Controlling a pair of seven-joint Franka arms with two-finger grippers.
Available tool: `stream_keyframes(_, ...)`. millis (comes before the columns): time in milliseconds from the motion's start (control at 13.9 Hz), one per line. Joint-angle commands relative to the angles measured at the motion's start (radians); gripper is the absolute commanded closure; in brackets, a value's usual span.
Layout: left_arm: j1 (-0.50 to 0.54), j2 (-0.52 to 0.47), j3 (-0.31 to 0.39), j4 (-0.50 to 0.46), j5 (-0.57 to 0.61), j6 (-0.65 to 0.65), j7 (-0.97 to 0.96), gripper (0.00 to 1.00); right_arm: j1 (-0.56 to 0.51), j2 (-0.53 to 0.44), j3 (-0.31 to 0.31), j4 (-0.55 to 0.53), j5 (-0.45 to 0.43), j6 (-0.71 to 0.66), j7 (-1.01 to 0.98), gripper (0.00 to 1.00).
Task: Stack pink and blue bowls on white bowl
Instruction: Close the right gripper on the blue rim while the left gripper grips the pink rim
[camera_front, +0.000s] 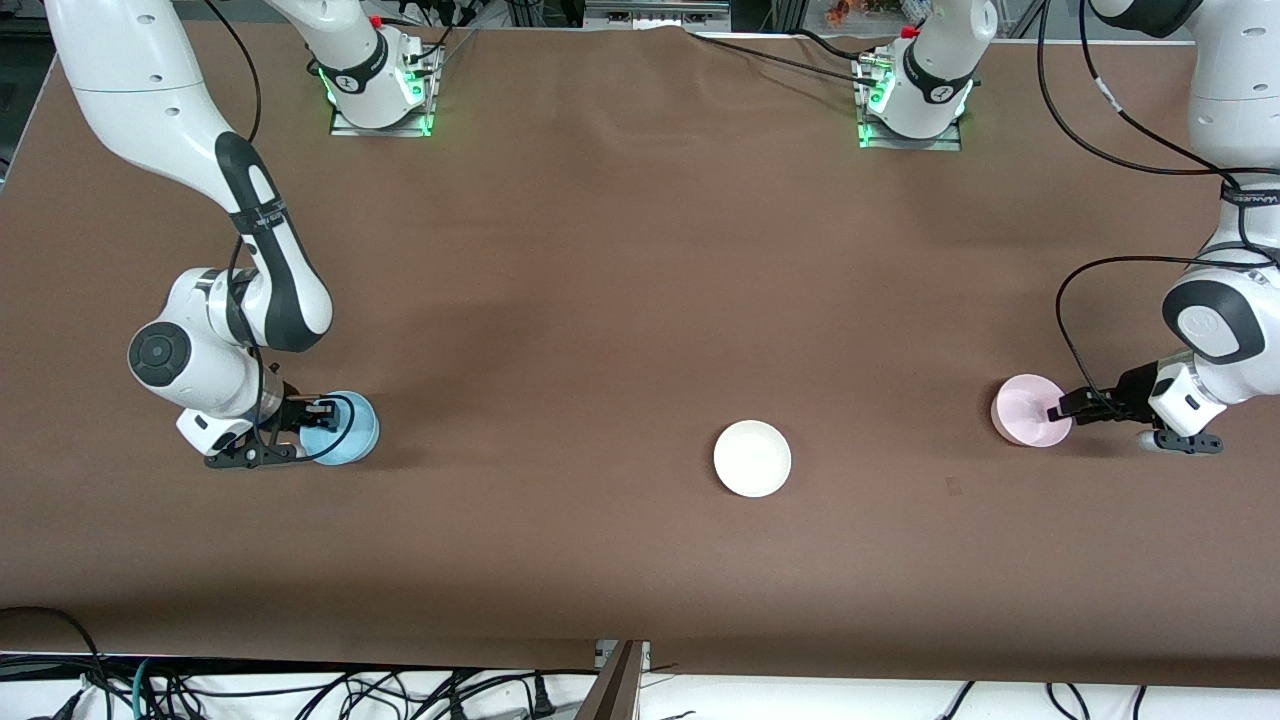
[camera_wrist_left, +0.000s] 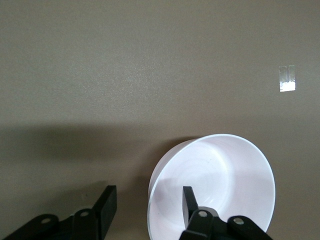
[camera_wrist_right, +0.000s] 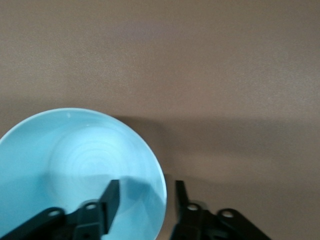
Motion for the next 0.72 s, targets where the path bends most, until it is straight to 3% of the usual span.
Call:
stream_keyframes(0, -0.011, -0.006, 0.009, -0.009, -0.036, 0.006, 0.030, 0.58, -0.006, -0.007, 0.004, -0.016, 0.005, 0.013, -0.003, 1.00)
stream_keyframes(288, -0.011, -0.008, 0.009, -0.009, -0.036, 0.003, 0.030, 0.96, 0.002, -0.018, 0.007, -0.006, 0.007, 0.008, 0.000, 1.00)
stream_keyframes(360, -0.011, -0.008, 0.009, -0.009, -0.034, 0.003, 0.030, 1.00, 0.005, -0.027, 0.009, -0.002, 0.007, 0.000, 0.021, 1.00)
stream_keyframes(647, -0.013, -0.017, 0.008, 0.005, -0.034, -0.027, 0.014, 1.00, 0.068, -0.037, 0.009, 0.097, 0.010, -0.163, 0.125, 1.00)
